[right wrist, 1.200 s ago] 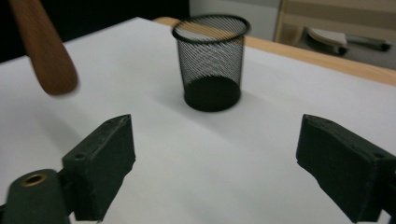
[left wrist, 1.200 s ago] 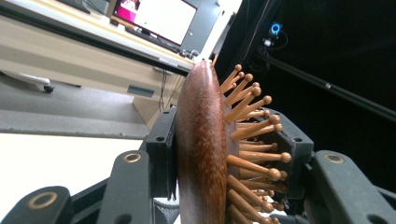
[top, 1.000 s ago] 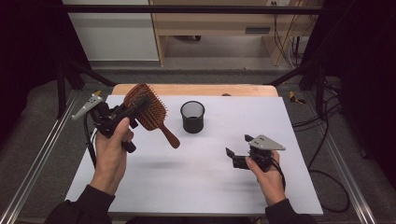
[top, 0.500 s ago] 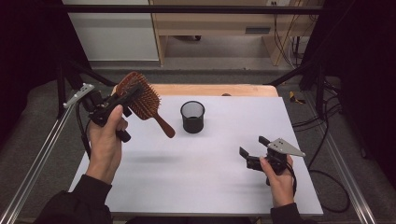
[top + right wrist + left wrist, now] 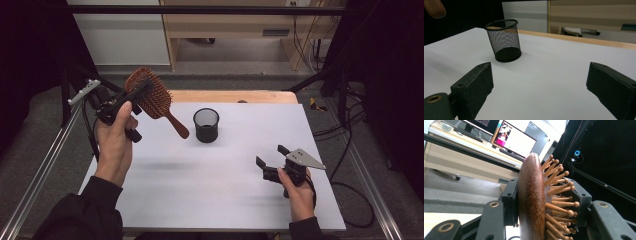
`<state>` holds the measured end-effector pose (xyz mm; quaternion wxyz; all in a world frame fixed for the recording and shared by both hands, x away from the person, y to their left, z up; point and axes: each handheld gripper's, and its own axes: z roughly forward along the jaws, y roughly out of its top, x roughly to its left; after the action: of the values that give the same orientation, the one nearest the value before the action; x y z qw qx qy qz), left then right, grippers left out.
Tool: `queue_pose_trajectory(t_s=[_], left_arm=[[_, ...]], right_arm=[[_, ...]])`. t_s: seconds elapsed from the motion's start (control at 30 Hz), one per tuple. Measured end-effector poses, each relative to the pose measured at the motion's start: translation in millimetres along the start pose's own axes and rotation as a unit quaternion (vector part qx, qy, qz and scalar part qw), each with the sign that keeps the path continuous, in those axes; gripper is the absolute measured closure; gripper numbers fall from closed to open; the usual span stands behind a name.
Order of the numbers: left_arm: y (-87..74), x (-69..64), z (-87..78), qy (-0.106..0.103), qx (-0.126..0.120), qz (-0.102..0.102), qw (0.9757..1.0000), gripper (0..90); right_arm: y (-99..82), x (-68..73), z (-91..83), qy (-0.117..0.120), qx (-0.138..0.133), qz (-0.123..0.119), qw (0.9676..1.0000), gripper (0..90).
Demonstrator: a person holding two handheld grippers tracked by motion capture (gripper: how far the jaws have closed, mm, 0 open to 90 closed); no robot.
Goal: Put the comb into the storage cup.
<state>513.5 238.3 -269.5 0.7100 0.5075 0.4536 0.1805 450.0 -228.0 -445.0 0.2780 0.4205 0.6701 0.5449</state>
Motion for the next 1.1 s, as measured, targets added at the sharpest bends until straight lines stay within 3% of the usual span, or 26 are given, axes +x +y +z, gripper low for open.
queue_pose_trajectory(t_s=[0.27,0.53,0.67,1.1], left_arm=[[6.5,-10.0,7.8,-0.004,-0.001,0.011,0.9999,50.9],[5.8,-13.0,17.5,-0.003,-0.001,0.016,0.9999,50.9],[4.2,-14.8,24.9,-0.006,-0.005,0.004,1.0000,50.9],[5.3,-21.0,59.8,-0.005,0.000,0.023,0.9997,50.9]], right_arm=[[0.6,1.9,0.0,-0.007,-0.010,-0.013,0.9998,7.6],[-0.1,5.9,2.6,0.002,-0.006,-0.017,0.9998,7.0],[0.3,5.2,0.1,0.000,-0.008,-0.013,0.9999,6.7],[0.8,4.5,-1.7,0.000,-0.007,0.002,1.0000,4.9]])
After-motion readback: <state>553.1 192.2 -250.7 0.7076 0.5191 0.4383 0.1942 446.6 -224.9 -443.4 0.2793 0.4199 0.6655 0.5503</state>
